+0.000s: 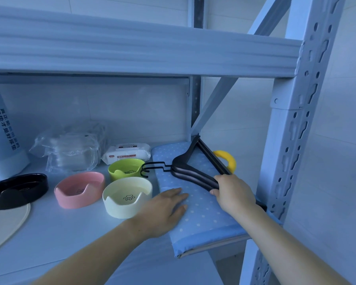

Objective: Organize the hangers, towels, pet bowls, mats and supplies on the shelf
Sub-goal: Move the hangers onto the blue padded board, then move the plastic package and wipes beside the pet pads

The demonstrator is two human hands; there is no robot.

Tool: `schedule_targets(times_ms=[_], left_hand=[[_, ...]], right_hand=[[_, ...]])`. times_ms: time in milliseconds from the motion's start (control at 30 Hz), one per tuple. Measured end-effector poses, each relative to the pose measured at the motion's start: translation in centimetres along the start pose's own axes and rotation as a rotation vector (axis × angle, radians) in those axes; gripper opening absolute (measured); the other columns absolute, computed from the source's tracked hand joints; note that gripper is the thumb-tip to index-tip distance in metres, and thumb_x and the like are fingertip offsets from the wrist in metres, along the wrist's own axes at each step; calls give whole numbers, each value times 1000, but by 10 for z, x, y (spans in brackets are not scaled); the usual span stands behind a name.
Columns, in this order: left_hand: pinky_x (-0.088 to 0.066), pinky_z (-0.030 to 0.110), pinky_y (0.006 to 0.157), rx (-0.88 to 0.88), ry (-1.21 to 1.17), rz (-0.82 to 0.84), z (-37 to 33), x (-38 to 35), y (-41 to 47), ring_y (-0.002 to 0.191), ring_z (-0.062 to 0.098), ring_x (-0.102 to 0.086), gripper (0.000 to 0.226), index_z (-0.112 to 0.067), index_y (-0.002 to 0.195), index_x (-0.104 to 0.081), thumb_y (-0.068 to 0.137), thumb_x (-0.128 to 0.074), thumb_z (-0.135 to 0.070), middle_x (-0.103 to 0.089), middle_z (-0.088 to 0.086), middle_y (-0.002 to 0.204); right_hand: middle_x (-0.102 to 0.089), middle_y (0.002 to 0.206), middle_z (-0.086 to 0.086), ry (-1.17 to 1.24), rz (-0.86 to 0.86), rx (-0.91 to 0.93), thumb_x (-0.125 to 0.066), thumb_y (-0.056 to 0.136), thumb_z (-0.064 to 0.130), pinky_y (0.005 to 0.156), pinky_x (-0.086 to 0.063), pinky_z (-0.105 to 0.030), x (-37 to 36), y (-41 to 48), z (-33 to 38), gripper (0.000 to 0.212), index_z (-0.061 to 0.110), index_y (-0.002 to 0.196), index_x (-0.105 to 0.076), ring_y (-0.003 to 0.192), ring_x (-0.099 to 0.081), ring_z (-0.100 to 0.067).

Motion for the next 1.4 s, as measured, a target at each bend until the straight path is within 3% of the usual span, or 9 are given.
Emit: schedule_targets(times_ms=[233,400,600,733,867,967,1133,1267,1400], left_hand=[[-10,19,113,15,-38,-41,-5,-12,-3,143,11,-15,45,-28,146,-27,101,-24,-34,-19,-5,155],[-10,18,111,39,-58,-57,-7,-14,-5,142,10,-16,45,-30,145,-28,101,-23,-35,-20,-7,155],[-11,20,113,58,-44,-52,-9,-15,-4,142,13,-17,45,-27,146,-29,101,-23,-33,-20,-4,155],[-13,23,115,66,-52,-42,-12,-14,-5,142,14,-17,45,-26,146,-28,102,-23,-33,-20,-3,155],[-25,29,112,63,5,-52,-8,-6,-5,140,14,-23,45,-28,144,-30,100,-28,-37,-23,-5,154],[-30,25,104,30,3,-112,-3,10,-6,135,11,-31,44,-30,141,-35,98,-34,-41,-30,-10,149],[-37,22,98,-6,-57,-207,27,49,-5,126,6,-41,34,-32,127,-51,96,-41,-40,-44,-13,138],[-45,27,87,-1,-72,-275,70,84,-8,108,10,-54,36,-29,112,-61,88,-38,-45,-58,-13,116],[-46,32,90,107,-45,-282,133,108,-21,110,9,-53,34,-35,117,-57,89,-42,-48,-53,-15,127]], right_hand=[[-42,68,2,23,-19,21,-53,94,29,45,-27,-26,3,-6,-4,20,14,82,-49,65,-46,-19],[-43,70,0,18,-28,21,-55,93,30,45,-26,-27,6,-15,-9,23,14,79,-46,61,-43,-19],[-59,91,-4,-25,-50,59,-55,92,32,58,-41,-28,13,-22,-9,21,13,98,-56,73,-54,-20],[-52,118,-1,-83,-63,111,-54,92,33,69,-50,-32,17,-25,-2,34,14,121,-49,96,-58,-21],[-48,128,1,-70,-76,133,-55,91,37,77,-52,-34,26,-22,5,43,15,128,-46,108,-54,-19],[-48,128,3,-64,-93,147,-54,91,38,78,-52,-34,30,-21,12,42,18,127,-46,110,-53,-18],[-50,128,7,-21,-130,223,-51,93,38,78,-48,-27,32,-12,43,44,24,133,-43,113,-51,-14],[-53,124,9,52,-158,286,-54,90,36,84,-49,-33,24,7,90,40,25,128,-48,115,-51,-14],[-52,128,11,80,-163,330,-53,91,37,85,-45,-29,12,30,145,40,29,130,-48,118,-49,-12]])
Point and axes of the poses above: each hand's wrist, its own y-axis towards the middle knuckle, its own x-axis out of the back of the hand, z = x × y, the point moved 4 cm from there along y, towards the middle knuckle
